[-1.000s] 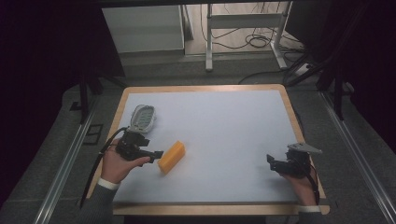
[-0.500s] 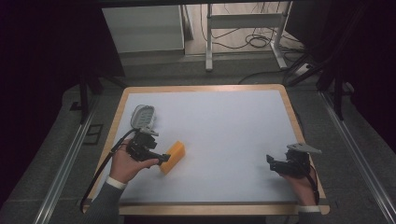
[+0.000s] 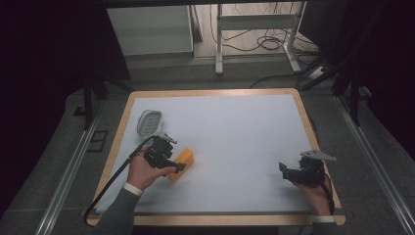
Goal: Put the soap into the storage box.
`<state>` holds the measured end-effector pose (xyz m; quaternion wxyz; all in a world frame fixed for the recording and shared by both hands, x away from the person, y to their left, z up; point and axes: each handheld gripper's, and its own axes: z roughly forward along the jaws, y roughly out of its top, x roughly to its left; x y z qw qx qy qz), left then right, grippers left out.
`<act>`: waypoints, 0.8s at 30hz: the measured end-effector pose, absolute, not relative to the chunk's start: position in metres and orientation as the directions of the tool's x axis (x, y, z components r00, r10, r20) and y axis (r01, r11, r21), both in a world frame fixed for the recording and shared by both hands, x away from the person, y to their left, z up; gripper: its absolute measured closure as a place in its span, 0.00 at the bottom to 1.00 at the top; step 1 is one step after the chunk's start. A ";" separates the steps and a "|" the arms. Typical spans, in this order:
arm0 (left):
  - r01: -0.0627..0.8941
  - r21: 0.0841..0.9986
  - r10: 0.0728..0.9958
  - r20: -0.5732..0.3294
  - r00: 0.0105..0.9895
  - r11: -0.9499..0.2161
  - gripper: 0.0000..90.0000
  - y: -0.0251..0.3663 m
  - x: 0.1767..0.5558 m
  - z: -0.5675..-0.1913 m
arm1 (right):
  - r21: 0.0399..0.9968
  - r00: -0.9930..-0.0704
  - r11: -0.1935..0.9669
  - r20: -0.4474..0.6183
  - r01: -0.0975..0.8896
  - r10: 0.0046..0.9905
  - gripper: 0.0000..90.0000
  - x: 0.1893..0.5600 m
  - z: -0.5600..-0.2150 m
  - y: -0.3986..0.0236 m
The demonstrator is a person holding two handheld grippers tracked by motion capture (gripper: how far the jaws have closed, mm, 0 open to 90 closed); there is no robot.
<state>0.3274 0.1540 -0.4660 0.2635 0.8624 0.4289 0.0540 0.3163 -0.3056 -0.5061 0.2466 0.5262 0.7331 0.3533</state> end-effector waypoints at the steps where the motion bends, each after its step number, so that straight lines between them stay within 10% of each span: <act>1: 0.711 0.501 0.768 -0.133 0.626 -0.493 0.31 0.154 0.327 -0.466 | 0.777 -0.325 0.197 0.010 0.598 0.946 0.09 0.316 -0.506 -0.305; 24: 0.752 0.433 0.795 -0.120 0.595 -0.497 0.60 0.141 0.335 -0.486 | 0.770 -0.325 0.207 0.000 0.603 0.946 0.09 0.317 -0.509 -0.306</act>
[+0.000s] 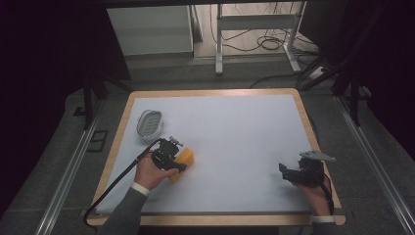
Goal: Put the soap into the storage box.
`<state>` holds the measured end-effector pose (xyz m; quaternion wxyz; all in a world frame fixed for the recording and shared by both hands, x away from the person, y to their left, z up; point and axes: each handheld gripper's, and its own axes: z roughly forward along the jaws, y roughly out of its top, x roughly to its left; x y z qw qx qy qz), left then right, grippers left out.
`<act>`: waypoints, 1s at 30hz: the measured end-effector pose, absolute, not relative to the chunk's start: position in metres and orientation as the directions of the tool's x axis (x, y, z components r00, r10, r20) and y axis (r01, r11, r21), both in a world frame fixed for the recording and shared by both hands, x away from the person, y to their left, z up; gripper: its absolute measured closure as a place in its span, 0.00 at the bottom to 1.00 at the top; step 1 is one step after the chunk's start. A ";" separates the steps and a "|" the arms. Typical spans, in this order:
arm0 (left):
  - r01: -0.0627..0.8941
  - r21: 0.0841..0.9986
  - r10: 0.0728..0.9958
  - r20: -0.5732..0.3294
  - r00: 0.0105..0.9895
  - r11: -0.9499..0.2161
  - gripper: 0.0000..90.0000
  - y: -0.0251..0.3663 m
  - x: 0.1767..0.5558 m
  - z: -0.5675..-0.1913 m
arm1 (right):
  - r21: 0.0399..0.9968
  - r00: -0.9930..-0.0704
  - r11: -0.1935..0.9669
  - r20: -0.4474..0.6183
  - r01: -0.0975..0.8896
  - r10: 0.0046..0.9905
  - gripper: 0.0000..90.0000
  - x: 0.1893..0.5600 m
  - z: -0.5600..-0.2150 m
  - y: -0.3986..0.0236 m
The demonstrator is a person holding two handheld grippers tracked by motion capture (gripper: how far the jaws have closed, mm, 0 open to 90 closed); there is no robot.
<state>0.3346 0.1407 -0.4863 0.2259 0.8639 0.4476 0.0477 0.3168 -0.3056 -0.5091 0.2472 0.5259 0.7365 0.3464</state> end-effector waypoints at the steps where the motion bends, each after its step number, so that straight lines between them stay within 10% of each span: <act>1: 0.752 0.435 0.794 -0.124 0.596 -0.496 0.63 0.140 0.334 -0.486 | 0.769 -0.325 0.207 0.000 0.604 0.946 0.09 0.317 -0.509 -0.305; 30: 0.731 0.497 0.781 -0.155 0.605 -0.468 0.68 0.153 0.334 -0.474 | 0.766 -0.323 0.214 -0.010 0.606 0.947 0.09 0.317 -0.512 -0.306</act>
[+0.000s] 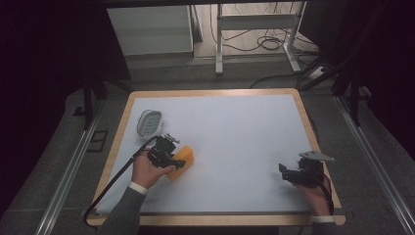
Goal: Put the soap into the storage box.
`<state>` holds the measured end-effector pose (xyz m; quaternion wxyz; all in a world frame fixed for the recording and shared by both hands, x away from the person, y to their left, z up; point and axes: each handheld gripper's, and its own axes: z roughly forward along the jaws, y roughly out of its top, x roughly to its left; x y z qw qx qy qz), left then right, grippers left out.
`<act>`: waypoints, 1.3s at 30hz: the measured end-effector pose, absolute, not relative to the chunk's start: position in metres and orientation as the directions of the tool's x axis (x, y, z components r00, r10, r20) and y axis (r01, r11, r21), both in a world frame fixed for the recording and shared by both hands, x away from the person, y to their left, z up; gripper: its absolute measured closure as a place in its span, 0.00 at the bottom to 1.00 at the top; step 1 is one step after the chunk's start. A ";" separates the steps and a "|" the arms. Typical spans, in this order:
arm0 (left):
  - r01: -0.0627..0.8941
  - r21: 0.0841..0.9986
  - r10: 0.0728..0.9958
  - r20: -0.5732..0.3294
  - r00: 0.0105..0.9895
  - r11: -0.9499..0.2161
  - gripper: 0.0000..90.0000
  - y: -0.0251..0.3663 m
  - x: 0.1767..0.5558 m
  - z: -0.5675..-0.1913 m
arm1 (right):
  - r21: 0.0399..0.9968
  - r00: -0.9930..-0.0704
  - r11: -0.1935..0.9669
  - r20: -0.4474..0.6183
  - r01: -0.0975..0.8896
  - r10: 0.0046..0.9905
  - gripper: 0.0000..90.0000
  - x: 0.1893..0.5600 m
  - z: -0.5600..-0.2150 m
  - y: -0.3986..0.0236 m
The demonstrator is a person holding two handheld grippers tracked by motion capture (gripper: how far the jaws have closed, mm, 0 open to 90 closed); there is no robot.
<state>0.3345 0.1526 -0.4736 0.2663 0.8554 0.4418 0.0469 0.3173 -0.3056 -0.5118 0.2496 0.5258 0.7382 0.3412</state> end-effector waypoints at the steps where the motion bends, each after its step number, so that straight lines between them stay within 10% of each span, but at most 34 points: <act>1: 0.731 0.497 0.781 -0.155 0.605 -0.468 0.68 0.153 0.334 -0.474 | 0.766 -0.323 0.214 -0.010 0.606 0.947 0.09 0.317 -0.512 -0.306; 39: 0.723 0.589 0.827 -0.157 0.540 -0.361 0.68 0.194 0.347 -0.434 | 0.784 -0.315 0.204 -0.011 0.587 0.949 0.09 0.315 -0.509 -0.308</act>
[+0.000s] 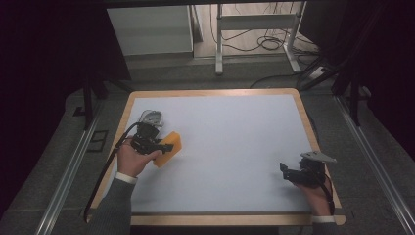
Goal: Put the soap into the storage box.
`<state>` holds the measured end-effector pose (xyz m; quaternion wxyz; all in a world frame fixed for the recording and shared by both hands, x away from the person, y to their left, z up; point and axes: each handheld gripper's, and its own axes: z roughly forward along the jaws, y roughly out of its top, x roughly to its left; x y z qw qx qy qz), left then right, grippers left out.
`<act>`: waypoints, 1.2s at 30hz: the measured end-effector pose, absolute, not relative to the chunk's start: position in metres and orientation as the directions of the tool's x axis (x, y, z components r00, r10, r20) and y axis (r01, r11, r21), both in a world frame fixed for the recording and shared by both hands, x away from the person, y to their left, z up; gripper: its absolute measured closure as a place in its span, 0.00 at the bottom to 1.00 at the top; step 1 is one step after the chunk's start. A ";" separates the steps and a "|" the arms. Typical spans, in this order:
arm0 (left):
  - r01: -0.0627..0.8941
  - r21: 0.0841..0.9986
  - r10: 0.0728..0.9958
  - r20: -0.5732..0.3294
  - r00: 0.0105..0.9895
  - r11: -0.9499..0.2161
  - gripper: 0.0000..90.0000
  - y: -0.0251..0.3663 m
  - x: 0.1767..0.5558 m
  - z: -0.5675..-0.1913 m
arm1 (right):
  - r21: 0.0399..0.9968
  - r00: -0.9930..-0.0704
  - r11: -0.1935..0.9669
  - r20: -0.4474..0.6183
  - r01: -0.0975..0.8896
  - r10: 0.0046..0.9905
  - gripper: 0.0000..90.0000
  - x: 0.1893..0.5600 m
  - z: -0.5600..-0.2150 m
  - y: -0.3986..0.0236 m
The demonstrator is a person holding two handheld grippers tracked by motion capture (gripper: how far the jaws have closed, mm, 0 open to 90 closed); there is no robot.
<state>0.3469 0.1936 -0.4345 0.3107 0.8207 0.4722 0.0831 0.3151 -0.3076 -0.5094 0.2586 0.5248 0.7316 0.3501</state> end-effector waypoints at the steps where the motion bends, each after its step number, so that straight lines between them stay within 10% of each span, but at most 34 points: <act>1: 0.723 0.589 0.827 -0.155 0.541 -0.362 0.68 0.194 0.348 -0.433 | 0.784 -0.315 0.204 -0.011 0.587 0.949 0.09 0.315 -0.509 -0.308; 36: 0.748 0.594 0.869 -0.160 0.469 -0.294 0.68 0.217 0.383 -0.413 | 0.792 -0.313 0.204 -0.017 0.575 0.950 0.09 0.313 -0.508 -0.307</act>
